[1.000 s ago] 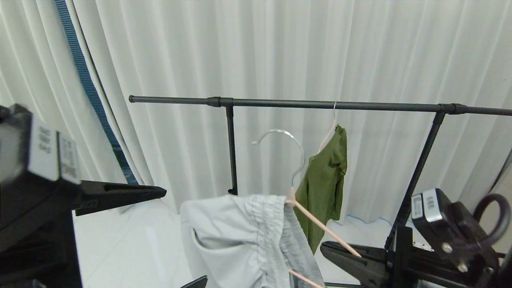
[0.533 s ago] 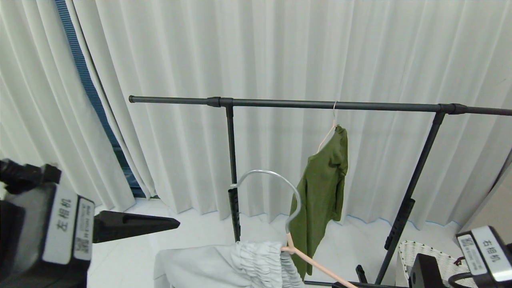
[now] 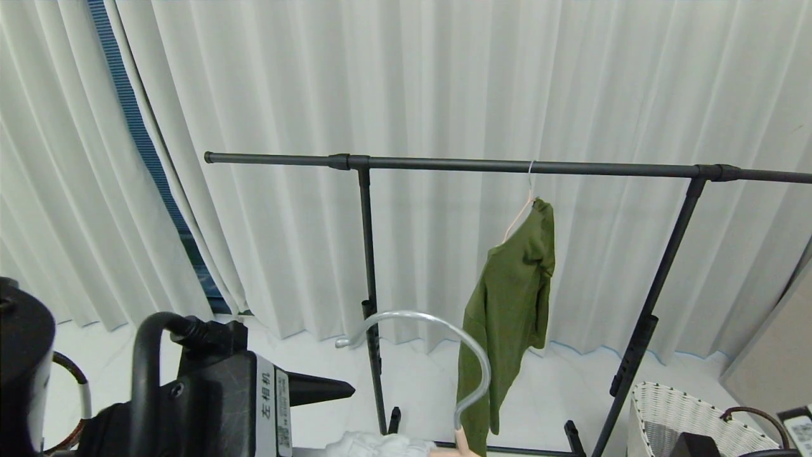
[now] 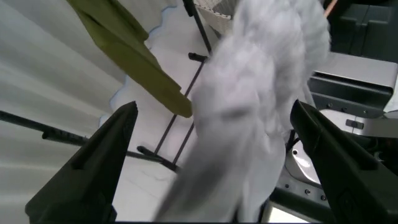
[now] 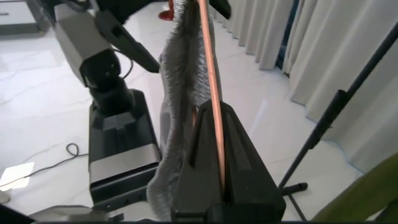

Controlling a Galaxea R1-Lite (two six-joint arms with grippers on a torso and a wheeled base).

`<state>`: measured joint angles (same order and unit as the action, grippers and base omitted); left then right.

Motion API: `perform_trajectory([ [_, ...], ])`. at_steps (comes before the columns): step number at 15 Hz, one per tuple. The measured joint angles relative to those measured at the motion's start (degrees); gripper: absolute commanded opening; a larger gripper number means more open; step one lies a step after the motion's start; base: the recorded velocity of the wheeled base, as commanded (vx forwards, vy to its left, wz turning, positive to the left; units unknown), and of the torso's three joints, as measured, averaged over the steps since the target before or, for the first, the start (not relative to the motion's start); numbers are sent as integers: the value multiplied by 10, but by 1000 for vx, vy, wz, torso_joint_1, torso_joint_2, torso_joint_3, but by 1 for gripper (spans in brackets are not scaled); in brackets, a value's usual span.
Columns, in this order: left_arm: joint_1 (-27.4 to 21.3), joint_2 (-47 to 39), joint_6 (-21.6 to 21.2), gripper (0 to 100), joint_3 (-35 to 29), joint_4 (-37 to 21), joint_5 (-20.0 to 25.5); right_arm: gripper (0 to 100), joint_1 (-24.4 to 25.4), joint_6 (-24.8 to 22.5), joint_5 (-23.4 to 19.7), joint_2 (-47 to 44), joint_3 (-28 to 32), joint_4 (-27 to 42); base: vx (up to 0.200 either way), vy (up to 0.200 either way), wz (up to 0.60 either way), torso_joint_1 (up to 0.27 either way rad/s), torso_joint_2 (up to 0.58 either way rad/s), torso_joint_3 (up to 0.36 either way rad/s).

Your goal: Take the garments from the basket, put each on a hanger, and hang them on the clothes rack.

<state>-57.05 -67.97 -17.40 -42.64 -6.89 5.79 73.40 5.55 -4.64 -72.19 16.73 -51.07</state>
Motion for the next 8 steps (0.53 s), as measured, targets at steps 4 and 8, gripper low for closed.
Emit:
perform_trajectory([
  [4, -2, -2, 0, 0, 4, 0, 23, 0, 11, -1, -15, 7, 0, -1, 0, 0, 0, 0, 0, 0],
  [8, -3, -2, -1, 0, 11, 0, 38, 0, 12, -1, -19, 12, 1, -9, 0, 0, 0, 0, 0, 0],
])
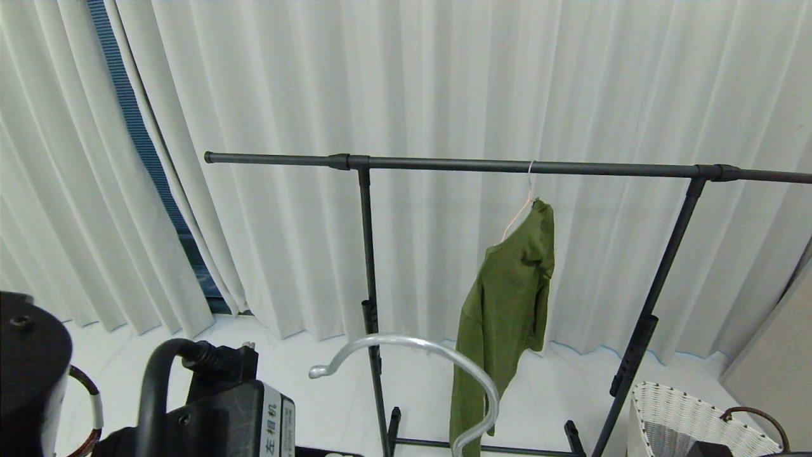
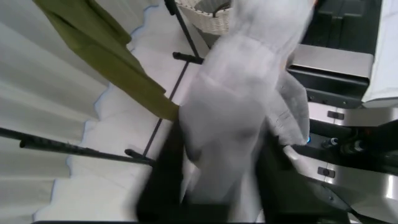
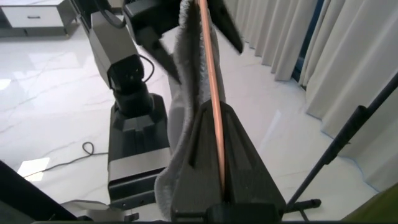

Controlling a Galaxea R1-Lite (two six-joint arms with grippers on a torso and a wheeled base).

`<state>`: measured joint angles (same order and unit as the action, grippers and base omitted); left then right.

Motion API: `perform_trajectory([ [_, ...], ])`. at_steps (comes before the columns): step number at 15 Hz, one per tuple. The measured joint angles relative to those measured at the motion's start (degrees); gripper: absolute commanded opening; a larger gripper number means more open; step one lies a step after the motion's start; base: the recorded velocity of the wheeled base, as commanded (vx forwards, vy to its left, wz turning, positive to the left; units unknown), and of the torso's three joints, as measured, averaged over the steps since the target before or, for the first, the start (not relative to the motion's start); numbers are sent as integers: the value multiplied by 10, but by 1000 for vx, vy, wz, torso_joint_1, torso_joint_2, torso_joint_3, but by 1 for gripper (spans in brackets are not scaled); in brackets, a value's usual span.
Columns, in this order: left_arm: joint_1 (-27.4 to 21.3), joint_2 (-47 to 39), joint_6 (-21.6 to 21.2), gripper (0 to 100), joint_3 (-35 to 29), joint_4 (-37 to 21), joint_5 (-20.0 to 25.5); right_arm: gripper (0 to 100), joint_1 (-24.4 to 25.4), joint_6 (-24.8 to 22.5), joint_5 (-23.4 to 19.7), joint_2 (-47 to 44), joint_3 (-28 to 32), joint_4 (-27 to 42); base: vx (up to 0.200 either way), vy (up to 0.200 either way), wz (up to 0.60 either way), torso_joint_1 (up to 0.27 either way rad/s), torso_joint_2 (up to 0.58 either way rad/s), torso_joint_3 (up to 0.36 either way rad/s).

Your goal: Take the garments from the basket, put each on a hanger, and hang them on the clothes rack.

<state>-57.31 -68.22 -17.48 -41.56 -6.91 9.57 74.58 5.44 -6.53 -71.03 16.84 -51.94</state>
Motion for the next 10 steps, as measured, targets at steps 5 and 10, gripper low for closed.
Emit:
perform_trajectory([
  [5, 0, -1, 0, 0, 1, 0, 0, 100, 0, 0, -1, 6, 0, 1, 0, 0, 0, 0, 0, 0],
  [10, 3, -2, 0, 0, 18, -1, -42, 100, -18, 1, 11, 6, -7, 9, 0, 0, 0, 0, 0, 0],
])
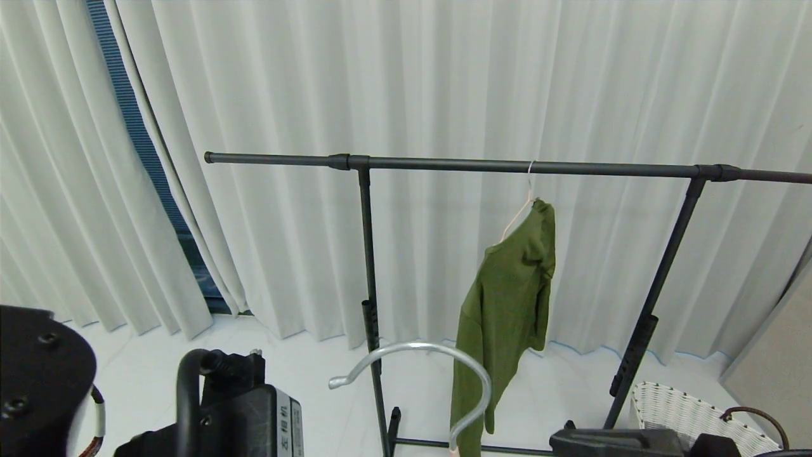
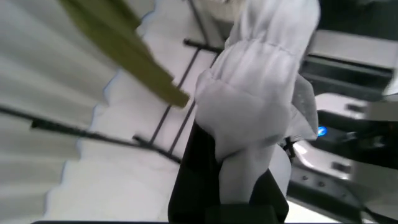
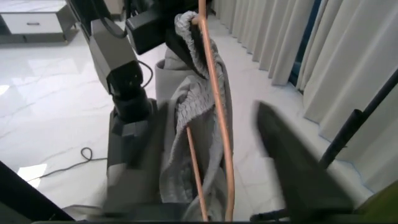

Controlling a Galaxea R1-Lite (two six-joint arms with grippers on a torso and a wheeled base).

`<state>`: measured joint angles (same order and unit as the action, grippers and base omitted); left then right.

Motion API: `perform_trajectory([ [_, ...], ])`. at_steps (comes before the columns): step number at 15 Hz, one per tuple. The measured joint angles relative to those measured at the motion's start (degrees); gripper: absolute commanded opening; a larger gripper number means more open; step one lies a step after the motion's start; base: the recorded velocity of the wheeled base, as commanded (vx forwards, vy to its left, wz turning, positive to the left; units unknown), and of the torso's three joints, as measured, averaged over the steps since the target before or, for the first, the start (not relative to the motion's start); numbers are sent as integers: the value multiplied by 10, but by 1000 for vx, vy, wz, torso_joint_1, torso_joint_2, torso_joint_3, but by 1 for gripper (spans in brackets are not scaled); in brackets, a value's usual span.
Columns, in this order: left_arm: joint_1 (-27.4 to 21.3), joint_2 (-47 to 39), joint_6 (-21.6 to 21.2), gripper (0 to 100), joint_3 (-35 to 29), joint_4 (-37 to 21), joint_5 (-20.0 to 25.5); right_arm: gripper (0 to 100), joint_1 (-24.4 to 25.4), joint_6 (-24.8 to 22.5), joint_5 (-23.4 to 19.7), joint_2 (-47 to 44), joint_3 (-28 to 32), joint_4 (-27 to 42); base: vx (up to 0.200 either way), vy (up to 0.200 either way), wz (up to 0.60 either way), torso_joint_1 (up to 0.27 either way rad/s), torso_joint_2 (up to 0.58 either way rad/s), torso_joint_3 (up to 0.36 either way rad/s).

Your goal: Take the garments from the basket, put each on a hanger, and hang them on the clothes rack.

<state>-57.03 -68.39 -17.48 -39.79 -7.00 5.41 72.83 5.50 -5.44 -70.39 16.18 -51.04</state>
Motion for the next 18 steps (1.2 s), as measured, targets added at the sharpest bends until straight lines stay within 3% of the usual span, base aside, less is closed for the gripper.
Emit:
perform_trajectory([
  [4, 13, 0, 7, 0, 36, 1, -134, 100, -69, 0, 4, -6, -10, 40, 0, 0, 0, 0, 0, 0],
  [6, 29, -3, 39, 0, 40, 1, -144, 100, -89, 0, 4, -17, -10, 43, 0, 0, 0, 0, 0, 0],
  [8, 45, -9, 126, 0, 14, 2, -167, 100, -102, 8, 4, -48, -2, 44, 0, 0, 0, 0, 0, 0],
  [10, 51, -18, 182, 0, -24, 3, -194, 100, -107, 34, 4, -86, 16, 44, 0, 0, 0, 0, 0, 0],
  [12, 52, -22, 189, 0, -50, 7, -200, 100, -109, 73, 12, -127, 44, 44, 0, 0, 0, 0, 0, 0],
  [14, 52, -23, 187, 0, -65, 35, -200, 100, -110, 120, 51, -176, 85, 44, 0, 0, 0, 0, 0, 0],
  [18, 50, -25, 185, 0, -71, 56, -199, 100, -129, 149, 100, -259, 133, 42, 0, 0, 0, 0, 0, 0],
])
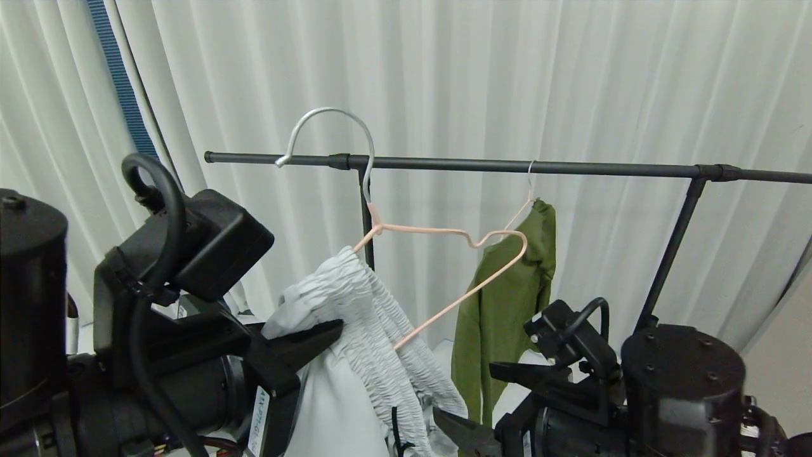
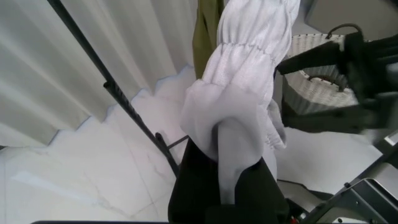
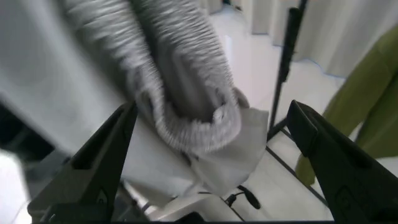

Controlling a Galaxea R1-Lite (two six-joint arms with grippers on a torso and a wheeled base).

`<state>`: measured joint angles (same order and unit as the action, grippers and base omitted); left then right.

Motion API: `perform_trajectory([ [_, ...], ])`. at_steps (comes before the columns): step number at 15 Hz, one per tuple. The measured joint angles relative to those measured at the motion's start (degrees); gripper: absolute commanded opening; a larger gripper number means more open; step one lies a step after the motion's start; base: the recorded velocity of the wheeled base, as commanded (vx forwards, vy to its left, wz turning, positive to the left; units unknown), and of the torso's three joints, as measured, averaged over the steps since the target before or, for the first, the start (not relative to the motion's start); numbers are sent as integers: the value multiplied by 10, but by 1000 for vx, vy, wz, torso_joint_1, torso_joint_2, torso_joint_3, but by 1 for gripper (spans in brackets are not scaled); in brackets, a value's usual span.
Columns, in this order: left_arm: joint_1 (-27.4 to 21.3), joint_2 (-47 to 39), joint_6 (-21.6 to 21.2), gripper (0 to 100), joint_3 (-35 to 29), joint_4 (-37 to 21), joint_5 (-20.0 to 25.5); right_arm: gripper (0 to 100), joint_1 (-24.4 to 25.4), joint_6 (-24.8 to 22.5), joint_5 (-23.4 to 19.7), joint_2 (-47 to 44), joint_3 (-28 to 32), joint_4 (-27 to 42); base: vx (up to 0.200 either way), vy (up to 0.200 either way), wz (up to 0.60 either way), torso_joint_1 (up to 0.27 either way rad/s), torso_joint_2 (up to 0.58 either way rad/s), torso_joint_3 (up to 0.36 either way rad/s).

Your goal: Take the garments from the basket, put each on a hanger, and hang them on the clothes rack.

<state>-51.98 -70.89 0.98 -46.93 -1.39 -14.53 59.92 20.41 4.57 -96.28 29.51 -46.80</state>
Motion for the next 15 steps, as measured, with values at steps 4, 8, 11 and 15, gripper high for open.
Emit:
perform_trajectory([
  [4, -1, 0, 0, 0, -18, 1, 1, 100, -21, 1, 11, -40, 0, 0, 0, 0, 0, 0, 0, 0],
  [8, 0, 0, 0, 0, -25, 2, 1, 0, -26, 0, 51, -67, -2, -1, 0, 0, 0, 0, 0, 0],
  [11, 1, 4, -2, 0, -12, 2, 1, 0, -48, -5, 64, -71, -3, -2, 0, 0, 0, 0, 0, 0],
  [15, 1, 36, -83, 0, 47, 3, 34, 0, -143, -57, 66, -61, -2, -2, 0, 0, 0, 0, 0, 0],
])
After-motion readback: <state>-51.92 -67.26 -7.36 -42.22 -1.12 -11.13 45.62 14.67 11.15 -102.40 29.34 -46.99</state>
